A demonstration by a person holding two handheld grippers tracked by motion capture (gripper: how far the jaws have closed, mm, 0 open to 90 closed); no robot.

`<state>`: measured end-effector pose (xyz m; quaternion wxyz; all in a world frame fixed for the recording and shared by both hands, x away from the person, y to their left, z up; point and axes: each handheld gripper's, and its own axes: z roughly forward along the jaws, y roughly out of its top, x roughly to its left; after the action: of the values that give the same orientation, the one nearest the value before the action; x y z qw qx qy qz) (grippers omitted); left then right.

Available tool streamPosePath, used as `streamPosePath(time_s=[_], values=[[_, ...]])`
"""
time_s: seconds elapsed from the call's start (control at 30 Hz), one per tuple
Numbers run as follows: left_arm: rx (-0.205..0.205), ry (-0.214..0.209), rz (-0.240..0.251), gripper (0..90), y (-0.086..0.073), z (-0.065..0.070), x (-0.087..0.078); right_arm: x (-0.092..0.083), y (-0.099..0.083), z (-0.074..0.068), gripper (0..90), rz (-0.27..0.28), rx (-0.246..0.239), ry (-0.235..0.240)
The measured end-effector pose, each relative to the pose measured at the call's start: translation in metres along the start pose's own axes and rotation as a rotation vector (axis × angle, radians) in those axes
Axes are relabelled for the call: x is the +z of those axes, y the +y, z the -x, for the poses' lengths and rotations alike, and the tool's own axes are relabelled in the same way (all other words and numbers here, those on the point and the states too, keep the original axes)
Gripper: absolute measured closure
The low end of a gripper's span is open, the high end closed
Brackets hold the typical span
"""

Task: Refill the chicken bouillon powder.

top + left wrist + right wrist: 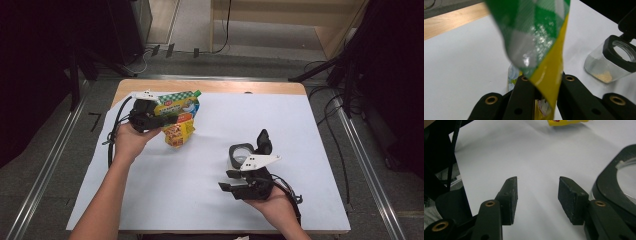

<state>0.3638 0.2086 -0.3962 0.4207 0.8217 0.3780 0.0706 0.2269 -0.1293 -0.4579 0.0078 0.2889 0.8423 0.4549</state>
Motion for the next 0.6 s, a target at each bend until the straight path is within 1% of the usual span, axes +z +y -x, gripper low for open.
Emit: streamPosePath(time_s=[0.13,0.17,0.2,0.23,0.33,0.37,0.6], values=[[0.000,-0.027,-0.023,87.4,0.006,0.005,-0.006,0.005,0.006,-0.001,51.6,-0.013,0.000,0.001],[0.007,-0.024,-0.028,87.4,0.007,0.007,-0.007,0.007,0.008,0.000,51.6,-0.014,0.000,0.002],[0.012,-0.034,-0.037,87.4,0.008,0.009,-0.008,0.009,0.010,-0.001,51.6,-0.012,-0.002,0.002],[0.020,-0.031,-0.042,87.4,0.009,0.012,-0.009,0.010,0.012,0.000,51.5,-0.011,-0.010,0.005],[0.039,-0.041,-0.053,87.4,0.012,0.018,-0.013,0.017,0.018,-0.001,51.5,-0.008,-0.019,0.006],[0.043,-0.052,-0.059,87.4,0.013,0.020,-0.014,0.019,0.020,-0.001,51.5,-0.008,-0.021,0.005],[0.068,-0.079,-0.075,87.4,0.019,0.035,-0.026,0.035,0.030,-0.008,51.4,0.002,-0.033,0.010]])
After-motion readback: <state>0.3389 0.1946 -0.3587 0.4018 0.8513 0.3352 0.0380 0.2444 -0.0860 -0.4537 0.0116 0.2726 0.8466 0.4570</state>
